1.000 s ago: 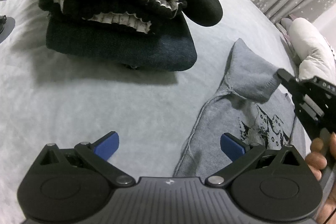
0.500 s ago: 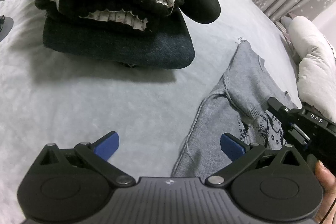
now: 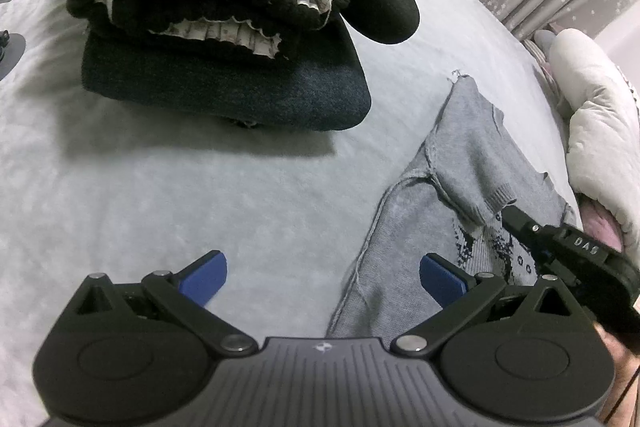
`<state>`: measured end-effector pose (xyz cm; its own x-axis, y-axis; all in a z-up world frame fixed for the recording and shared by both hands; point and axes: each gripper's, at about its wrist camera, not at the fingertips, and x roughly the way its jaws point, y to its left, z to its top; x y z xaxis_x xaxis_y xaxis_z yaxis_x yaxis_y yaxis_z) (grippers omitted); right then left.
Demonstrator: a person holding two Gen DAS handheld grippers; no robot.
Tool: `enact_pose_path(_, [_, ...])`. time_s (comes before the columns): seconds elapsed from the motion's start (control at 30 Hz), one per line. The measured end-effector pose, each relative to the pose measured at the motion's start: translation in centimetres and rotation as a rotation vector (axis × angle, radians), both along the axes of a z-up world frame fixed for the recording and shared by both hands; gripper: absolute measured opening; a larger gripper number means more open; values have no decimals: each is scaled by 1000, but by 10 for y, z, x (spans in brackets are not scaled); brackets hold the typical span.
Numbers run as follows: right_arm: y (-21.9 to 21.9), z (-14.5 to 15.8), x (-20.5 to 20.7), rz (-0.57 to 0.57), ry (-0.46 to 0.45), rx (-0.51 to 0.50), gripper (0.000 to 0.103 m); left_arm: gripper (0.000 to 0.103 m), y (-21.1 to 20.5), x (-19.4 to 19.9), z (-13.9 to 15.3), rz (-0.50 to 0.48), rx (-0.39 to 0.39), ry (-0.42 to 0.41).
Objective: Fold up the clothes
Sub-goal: 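Lay the held sleeve across the sweater body and open the right gripper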
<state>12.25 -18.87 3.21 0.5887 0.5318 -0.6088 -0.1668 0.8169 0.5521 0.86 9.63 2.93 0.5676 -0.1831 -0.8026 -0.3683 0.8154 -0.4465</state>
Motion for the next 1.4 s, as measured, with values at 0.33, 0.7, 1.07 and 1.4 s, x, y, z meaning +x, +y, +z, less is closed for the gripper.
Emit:
enact_pose_path(0.33, [-1,26,13,17,-114,-97,49,103,-1,1,0,1,8,1])
enact_pose_path(0.7, [24,1,67,94,-90,-196,49,103,-4,1,0,-5,15,0])
enact_pose_path(1.07, [37,-1,47,114,-135,-213,7,103,-5,2,0,-6,15,0])
enact_pose_path(1.4, [24,14,23,59,-182,-208,6,103,-6,3,0,-7,18,0])
